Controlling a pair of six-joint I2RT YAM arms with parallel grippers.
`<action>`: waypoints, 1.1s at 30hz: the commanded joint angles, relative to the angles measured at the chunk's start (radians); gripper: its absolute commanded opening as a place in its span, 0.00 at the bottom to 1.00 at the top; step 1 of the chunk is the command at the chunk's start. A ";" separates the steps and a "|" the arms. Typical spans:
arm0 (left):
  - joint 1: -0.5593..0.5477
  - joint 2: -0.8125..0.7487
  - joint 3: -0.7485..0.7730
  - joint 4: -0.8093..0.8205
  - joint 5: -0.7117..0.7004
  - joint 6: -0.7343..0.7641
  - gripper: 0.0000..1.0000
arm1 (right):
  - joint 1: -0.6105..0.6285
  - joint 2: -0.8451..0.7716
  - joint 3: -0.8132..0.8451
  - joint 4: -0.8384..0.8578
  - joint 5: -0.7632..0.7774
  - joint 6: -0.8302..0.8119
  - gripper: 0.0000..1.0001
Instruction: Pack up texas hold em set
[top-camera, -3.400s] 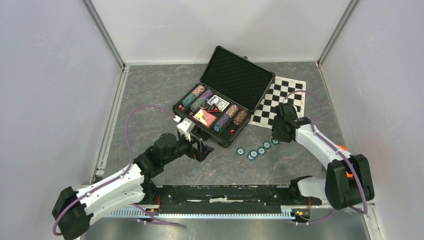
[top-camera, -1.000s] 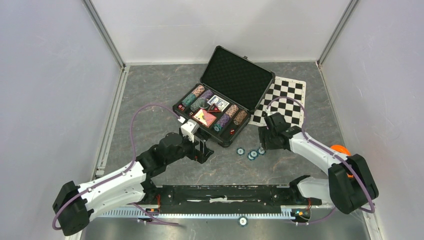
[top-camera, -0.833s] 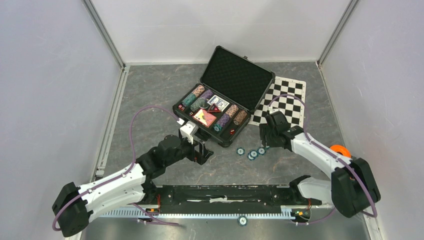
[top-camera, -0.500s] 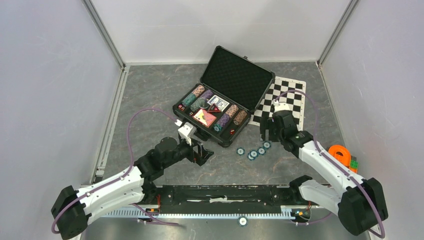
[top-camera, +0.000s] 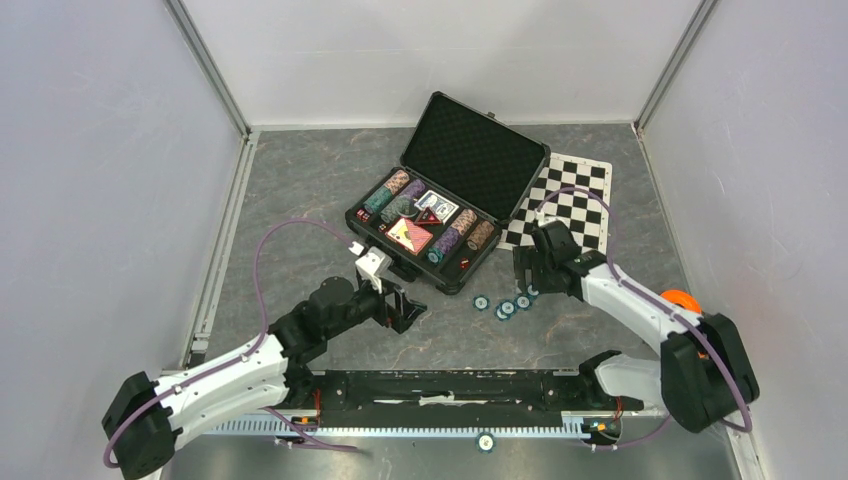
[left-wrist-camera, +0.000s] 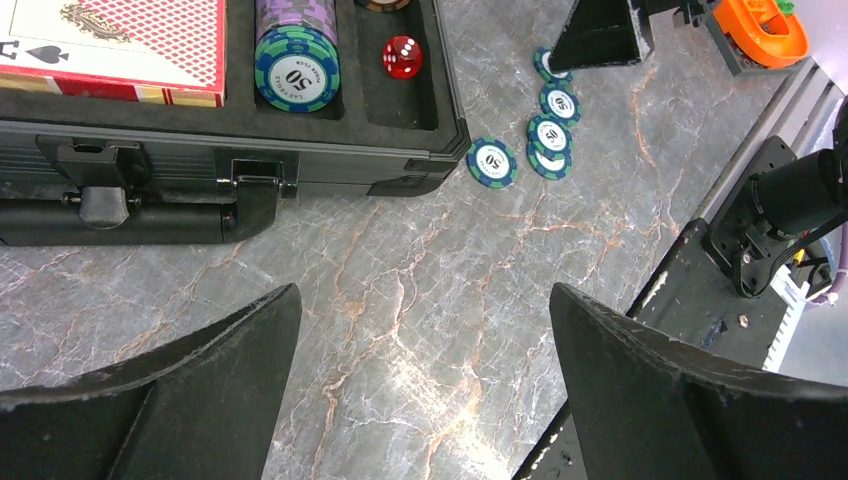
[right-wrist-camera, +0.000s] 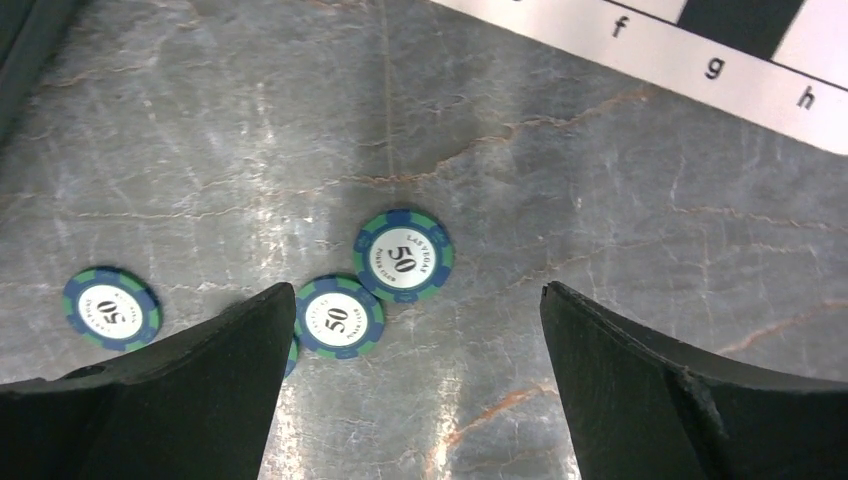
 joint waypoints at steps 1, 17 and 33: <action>-0.005 -0.030 -0.014 0.049 -0.022 0.024 1.00 | -0.001 0.099 0.164 -0.186 0.137 0.088 0.96; -0.005 0.008 0.001 0.053 -0.022 0.028 1.00 | -0.001 0.152 0.105 -0.087 0.040 0.103 0.82; -0.005 -0.010 0.000 0.043 -0.048 0.026 1.00 | -0.042 0.215 0.040 -0.023 -0.011 0.204 0.59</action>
